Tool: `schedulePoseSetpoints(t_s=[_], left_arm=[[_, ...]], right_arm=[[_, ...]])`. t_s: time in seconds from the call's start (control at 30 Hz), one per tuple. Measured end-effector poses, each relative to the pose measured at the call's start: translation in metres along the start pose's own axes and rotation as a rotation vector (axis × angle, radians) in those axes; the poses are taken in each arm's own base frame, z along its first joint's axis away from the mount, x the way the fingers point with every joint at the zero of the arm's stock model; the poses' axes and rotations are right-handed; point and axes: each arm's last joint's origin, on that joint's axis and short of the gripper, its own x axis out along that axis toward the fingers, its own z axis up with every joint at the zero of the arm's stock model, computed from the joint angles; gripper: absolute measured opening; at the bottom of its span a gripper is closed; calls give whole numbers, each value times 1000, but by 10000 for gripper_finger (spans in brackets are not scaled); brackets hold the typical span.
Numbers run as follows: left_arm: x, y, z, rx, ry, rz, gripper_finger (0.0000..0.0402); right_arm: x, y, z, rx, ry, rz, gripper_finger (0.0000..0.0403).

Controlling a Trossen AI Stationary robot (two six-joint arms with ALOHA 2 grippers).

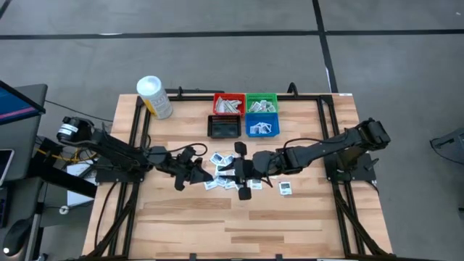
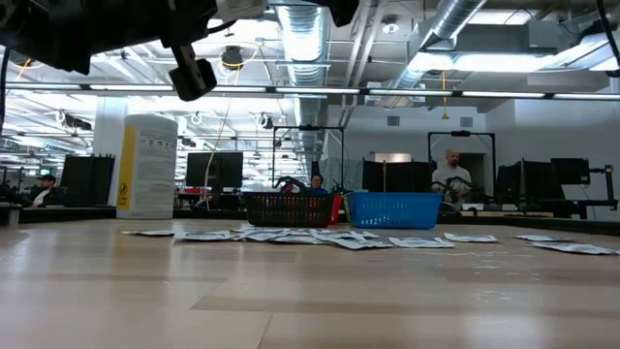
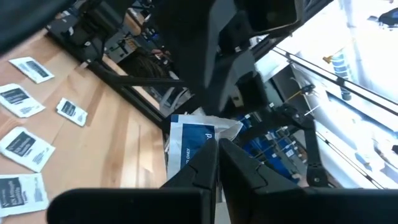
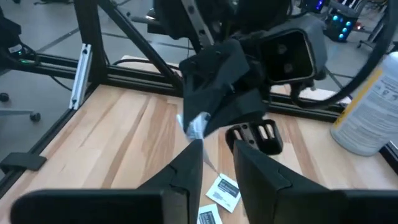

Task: Pick & Place First Aid Supplies
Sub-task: Put the alcohol pad into the blue basket

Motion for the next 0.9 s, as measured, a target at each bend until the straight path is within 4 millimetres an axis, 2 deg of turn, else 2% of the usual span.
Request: schedulePoseSetpoints(t_s=[0.33,0.47,0.63,0.9], left_arm=[[4,4,-3,-21,-5,-5,17],[4,1,0,-16,-36,-39,17],[4,-1,1,-13,-52,-57,17],[3,0,2,-12,-60,-57,17]], right_arm=[[2,1,-2,-13,7,25,144],[2,0,-2,-29,5,43,154],[3,-3,-2,-26,6,40,139],[4,-9,-1,-22,-8,23,83]])
